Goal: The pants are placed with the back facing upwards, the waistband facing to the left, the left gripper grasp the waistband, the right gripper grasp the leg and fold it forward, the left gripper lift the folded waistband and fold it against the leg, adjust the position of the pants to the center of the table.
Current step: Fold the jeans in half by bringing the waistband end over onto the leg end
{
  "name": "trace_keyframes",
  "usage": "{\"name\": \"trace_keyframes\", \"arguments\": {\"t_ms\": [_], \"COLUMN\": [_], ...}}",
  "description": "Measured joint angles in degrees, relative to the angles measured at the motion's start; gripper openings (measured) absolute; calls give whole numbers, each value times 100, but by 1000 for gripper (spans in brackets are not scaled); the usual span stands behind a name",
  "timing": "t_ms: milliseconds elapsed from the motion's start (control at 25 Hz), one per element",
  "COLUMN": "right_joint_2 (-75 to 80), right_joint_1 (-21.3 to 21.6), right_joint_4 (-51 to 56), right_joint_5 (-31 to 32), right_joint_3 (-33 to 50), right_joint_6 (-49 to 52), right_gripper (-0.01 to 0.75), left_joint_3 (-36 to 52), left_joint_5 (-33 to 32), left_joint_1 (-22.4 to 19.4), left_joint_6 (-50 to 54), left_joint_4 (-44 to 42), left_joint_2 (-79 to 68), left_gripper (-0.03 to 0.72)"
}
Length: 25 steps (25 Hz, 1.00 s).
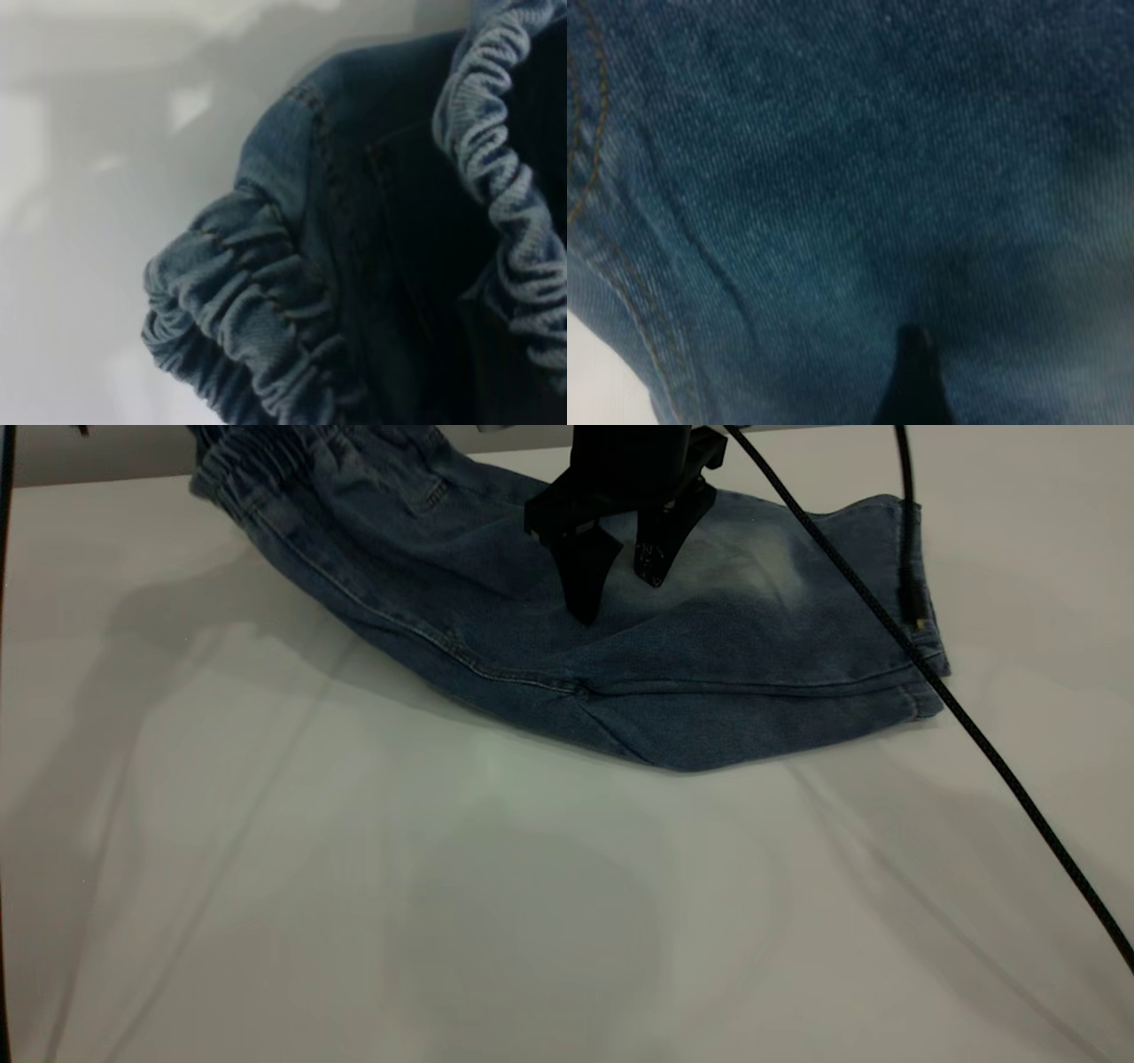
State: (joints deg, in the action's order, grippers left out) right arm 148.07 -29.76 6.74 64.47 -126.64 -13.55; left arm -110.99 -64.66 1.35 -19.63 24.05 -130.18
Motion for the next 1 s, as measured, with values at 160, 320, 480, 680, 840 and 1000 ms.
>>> {"name": "trace_keyframes", "arguments": {"t_ms": [160, 320, 480, 680, 840, 1000], "right_joint_2": [0, 0, 75, 304, 341, 348], "right_joint_1": [0, -5, -5, -5, -5, -5], "right_joint_4": [100, 98, 99, 99, 94, 82], "right_joint_5": [-249, -460, -465, -473, -518, -561], "right_joint_3": [0, 0, 0, 0, 0, 0], "right_joint_6": [0, 0, 0, 41, 41, 41], "right_gripper": [486, 486, 486, 486, 486, 486], "left_joint_3": [-311, -570, -811, -1025, -1037, -1037], "left_joint_5": [-307, -432, -526, -555, -550, -530], "left_joint_1": [106, 299, 472, 533, 533, 562], "left_joint_6": [30, 39, 67, 88, 104, 104], "left_joint_4": [-10, -38, -182, -200, -181, -173], "left_joint_2": [0, 0, 0, 0, 0, 0], "left_gripper": [46, 46, 46, 46, 46, 46]}}
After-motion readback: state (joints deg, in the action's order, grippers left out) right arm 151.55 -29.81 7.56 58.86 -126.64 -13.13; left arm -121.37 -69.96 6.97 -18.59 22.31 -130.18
